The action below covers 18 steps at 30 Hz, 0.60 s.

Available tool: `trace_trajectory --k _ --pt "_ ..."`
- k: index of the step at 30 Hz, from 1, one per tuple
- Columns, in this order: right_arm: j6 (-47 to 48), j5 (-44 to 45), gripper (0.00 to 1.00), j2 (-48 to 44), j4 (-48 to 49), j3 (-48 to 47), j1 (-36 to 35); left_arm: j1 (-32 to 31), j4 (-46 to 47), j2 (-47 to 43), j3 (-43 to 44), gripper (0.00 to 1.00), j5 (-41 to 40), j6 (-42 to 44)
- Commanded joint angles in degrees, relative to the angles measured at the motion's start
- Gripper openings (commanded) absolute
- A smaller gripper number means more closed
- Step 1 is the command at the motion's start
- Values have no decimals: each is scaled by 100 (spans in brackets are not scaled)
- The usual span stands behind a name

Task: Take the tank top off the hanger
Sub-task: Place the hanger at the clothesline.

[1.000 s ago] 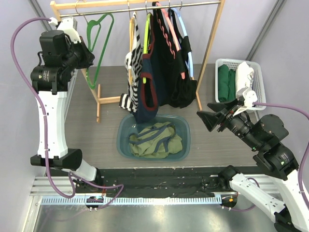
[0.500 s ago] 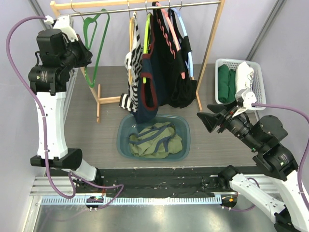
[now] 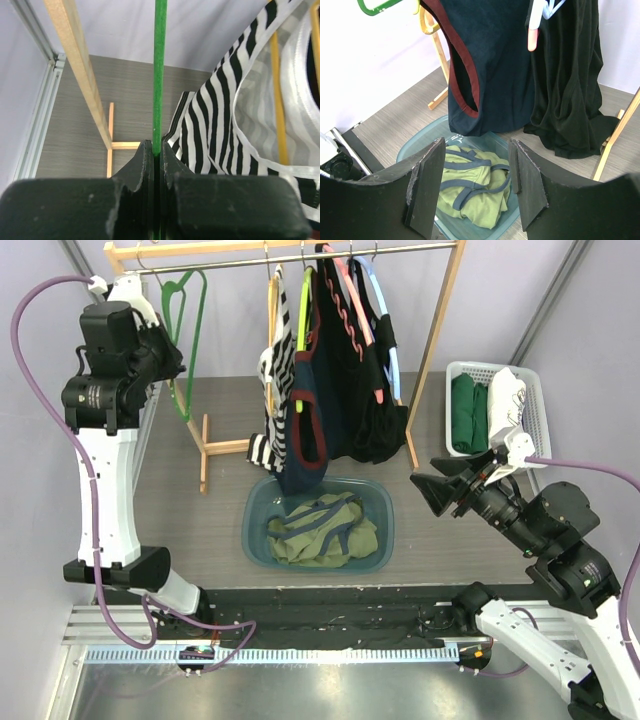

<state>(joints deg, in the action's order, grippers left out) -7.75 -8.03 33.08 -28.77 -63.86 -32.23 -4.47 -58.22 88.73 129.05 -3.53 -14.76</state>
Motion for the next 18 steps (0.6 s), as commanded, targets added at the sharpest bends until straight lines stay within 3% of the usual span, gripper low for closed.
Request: trace_trajectory --k 1,13,14,15,16,17,18 --pt "-60 -5 61 -74 126 22 6 34 56 13 -38 0 -306 70" --pt "-95 -49 60 -74 135 49 6 25 -76 -83 -152 0 -377 307" --pt "-87 -23 61 -74 144 57 6 25 -93 -153 -170 5 -333 342" --pt "-87 -6 61 -74 135 57 6 25 -137 -198 -196 30 -263 404" --pt "-86 3 63 -65 144 57 6 8 -137 -242 -231 43 -227 430" --pt "-86 3 63 -56 144 40 6 -1 -137 -372 -319 63 -218 474" --pt "-86 3 63 -47 153 49 6 -10 -129 -435 -354 72 -210 501"
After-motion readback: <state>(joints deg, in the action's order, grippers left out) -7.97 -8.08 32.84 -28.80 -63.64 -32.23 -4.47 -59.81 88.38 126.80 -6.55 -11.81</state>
